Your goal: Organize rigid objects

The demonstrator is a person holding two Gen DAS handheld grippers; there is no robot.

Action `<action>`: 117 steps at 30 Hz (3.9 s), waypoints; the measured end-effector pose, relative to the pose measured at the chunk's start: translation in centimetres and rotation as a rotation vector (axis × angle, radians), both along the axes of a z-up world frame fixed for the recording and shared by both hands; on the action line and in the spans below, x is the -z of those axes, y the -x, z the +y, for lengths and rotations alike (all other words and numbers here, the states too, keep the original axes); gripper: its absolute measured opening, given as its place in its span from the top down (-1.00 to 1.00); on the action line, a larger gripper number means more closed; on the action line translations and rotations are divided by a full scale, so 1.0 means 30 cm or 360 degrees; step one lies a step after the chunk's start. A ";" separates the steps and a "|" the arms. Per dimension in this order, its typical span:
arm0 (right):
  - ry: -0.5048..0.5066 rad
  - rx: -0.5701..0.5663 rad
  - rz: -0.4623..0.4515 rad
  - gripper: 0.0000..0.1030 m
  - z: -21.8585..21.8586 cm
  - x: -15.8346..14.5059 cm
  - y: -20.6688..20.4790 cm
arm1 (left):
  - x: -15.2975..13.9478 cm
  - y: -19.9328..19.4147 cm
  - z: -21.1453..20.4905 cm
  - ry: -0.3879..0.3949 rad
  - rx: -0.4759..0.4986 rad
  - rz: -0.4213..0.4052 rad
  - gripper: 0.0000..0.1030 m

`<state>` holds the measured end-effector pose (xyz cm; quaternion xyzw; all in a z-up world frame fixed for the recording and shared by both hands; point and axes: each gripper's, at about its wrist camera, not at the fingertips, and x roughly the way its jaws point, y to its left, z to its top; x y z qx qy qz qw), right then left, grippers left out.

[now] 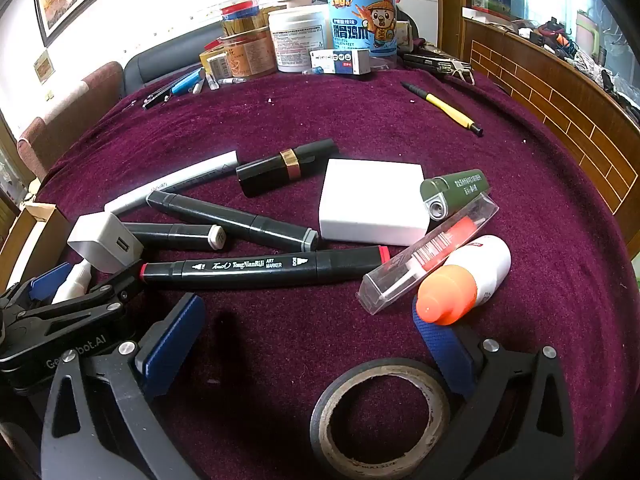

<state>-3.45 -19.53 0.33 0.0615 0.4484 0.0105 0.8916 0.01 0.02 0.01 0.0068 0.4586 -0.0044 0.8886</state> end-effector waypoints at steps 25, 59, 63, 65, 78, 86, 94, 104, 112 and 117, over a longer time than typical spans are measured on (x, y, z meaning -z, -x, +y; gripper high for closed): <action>0.0243 0.0018 0.0115 -0.98 0.007 -0.072 0.100 | -0.156 0.194 0.051 -0.0026 0.0143 -0.0172 -0.78; 0.0664 0.0608 -0.0948 -1.00 -0.328 -1.360 0.486 | -1.263 0.540 0.455 0.0130 0.0001 -0.1364 -0.98; 0.0807 0.0882 -0.0998 -1.00 -0.458 -1.483 0.645 | -1.362 0.586 0.533 0.0228 -0.0028 -0.1399 -0.99; 0.0898 0.1049 -0.1031 -1.00 -0.533 -1.564 0.729 | -1.407 0.626 0.574 0.0229 -0.0042 -0.1414 -0.98; 0.1182 0.1797 -0.1044 -1.00 -0.878 -2.148 1.146 | -1.961 0.808 0.872 -0.0791 -0.0940 -0.1675 -0.99; 0.1169 0.1519 -0.1084 -1.00 -0.761 -2.087 1.089 | -1.696 0.760 0.823 -0.0394 -0.0629 -0.1540 -0.98; 0.0571 0.0866 -0.0848 -1.00 -0.620 -1.326 0.709 | -1.090 0.631 0.498 0.0105 -0.0024 -0.1138 -0.98; 0.0048 0.0157 -0.0286 -1.00 -0.264 -0.392 0.366 | -0.374 0.246 0.103 0.0072 0.0213 -0.0450 -0.98; 0.0022 -0.0004 -0.0081 -1.00 -0.189 -0.198 0.320 | -0.154 0.175 0.094 0.0014 0.0155 -0.0105 -0.97; 0.0171 -0.0188 -0.0114 -1.00 -0.096 -0.213 0.308 | -0.133 0.133 0.070 -0.0106 0.0185 -0.0073 -0.65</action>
